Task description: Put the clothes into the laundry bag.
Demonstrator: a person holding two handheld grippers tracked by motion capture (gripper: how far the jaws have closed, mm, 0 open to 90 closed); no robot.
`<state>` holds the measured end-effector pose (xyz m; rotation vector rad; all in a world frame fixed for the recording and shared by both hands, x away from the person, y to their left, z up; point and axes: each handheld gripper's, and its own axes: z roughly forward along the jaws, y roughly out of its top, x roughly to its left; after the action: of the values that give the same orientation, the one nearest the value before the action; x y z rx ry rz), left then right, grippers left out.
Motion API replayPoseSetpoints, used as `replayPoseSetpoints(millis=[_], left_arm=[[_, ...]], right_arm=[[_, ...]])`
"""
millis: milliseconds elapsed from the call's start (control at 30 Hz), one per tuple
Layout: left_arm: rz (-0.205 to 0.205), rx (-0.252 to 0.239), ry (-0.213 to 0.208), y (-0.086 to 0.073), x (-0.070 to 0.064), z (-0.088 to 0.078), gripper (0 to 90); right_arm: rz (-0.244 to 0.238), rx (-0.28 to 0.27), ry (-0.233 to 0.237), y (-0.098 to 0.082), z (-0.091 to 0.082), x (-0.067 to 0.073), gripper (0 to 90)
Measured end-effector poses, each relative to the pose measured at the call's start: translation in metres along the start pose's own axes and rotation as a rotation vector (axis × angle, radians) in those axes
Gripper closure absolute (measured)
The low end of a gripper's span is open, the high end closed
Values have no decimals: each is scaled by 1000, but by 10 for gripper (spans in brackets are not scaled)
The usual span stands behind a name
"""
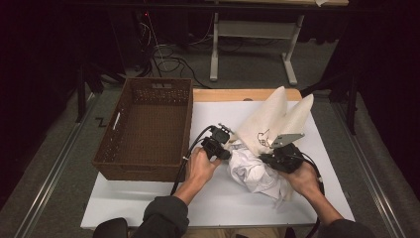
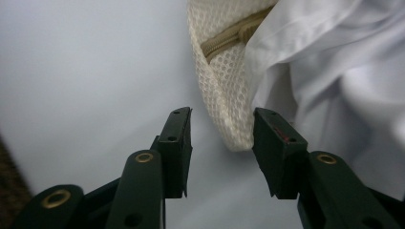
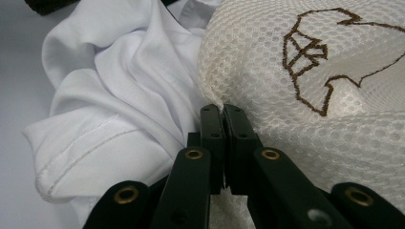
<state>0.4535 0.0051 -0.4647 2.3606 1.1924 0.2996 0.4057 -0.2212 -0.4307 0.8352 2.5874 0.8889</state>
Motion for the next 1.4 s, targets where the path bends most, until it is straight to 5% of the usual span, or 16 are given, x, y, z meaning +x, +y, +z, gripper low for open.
replayPoseSetpoints(millis=[167,333,667,933,1133,1400], left_arm=[[-36,4,-56,4,2,16,575],[20,30,-71,5,-4,24,826],[116,-65,-47,-24,-21,-27,853],[105,-64,-3,-57,-21,-46,849],[104,-49,-20,-66,-20,-37,792],[66,-117,-49,-69,-15,-60,502]], right_arm=[[9,-6,5,-5,-3,-4,890],[20,-17,6,-8,-5,-3,889],[6,-34,-54,-5,-6,1,886],[-43,-27,-102,20,14,15,886],[-60,-24,-89,24,20,21,886],[-16,-42,-46,23,13,16,886]])
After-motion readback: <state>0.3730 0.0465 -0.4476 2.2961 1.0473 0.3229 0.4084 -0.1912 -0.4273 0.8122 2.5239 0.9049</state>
